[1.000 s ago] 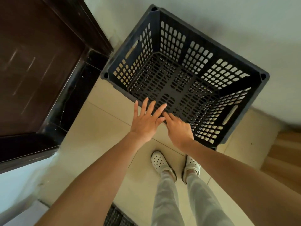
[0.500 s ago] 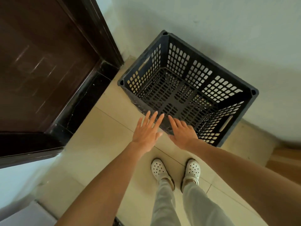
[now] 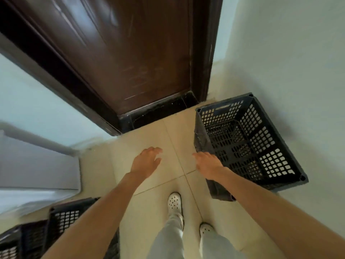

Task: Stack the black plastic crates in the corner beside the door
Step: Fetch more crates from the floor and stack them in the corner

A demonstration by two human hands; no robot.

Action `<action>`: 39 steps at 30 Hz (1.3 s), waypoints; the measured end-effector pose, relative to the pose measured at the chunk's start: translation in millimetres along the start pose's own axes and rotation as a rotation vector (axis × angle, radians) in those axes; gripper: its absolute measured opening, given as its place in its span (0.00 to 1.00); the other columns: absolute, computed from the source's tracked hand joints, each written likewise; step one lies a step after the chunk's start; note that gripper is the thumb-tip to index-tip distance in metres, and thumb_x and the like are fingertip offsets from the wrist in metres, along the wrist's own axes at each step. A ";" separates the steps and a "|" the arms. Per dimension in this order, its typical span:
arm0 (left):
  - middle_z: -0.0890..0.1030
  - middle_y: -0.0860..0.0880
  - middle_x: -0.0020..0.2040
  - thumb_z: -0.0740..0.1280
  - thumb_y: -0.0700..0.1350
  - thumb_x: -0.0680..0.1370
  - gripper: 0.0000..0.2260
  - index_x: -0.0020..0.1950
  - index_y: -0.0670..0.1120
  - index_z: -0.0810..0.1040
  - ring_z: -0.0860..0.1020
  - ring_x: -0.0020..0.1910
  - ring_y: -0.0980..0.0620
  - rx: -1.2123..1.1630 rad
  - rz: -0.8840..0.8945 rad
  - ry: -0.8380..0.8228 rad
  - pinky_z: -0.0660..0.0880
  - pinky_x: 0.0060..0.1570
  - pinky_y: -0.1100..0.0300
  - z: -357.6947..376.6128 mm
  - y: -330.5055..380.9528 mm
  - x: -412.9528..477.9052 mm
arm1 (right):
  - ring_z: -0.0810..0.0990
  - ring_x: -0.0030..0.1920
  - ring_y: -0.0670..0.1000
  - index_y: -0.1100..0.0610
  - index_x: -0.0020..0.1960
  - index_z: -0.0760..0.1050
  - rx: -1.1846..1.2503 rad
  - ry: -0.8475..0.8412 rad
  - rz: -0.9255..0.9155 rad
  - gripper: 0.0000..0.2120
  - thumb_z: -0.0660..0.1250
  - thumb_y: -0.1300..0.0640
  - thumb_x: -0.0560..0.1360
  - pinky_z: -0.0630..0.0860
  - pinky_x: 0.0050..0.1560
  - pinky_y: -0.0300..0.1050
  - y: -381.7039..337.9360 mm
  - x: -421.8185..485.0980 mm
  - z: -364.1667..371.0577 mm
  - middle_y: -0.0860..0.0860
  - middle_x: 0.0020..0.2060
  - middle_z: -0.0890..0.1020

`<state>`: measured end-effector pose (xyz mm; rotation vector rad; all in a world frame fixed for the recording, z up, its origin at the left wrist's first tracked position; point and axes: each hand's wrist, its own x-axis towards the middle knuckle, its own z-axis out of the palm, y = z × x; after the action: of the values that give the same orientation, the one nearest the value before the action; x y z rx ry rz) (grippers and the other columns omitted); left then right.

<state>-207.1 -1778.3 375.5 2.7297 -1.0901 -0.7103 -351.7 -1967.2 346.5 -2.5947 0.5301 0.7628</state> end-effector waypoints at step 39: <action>0.77 0.53 0.64 0.60 0.49 0.82 0.14 0.67 0.53 0.74 0.76 0.63 0.49 -0.268 -1.281 0.349 0.73 0.58 0.54 165.8 -219.6 -801.1 | 0.77 0.57 0.56 0.55 0.59 0.73 -0.655 -0.163 -1.227 0.13 0.54 0.56 0.80 0.74 0.53 0.53 -605.2 -321.0 288.8 0.53 0.57 0.78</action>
<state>-653.3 -1065.0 473.4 2.8351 0.8755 -0.3500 -452.4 -1239.1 458.1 -2.6137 -1.4545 0.6937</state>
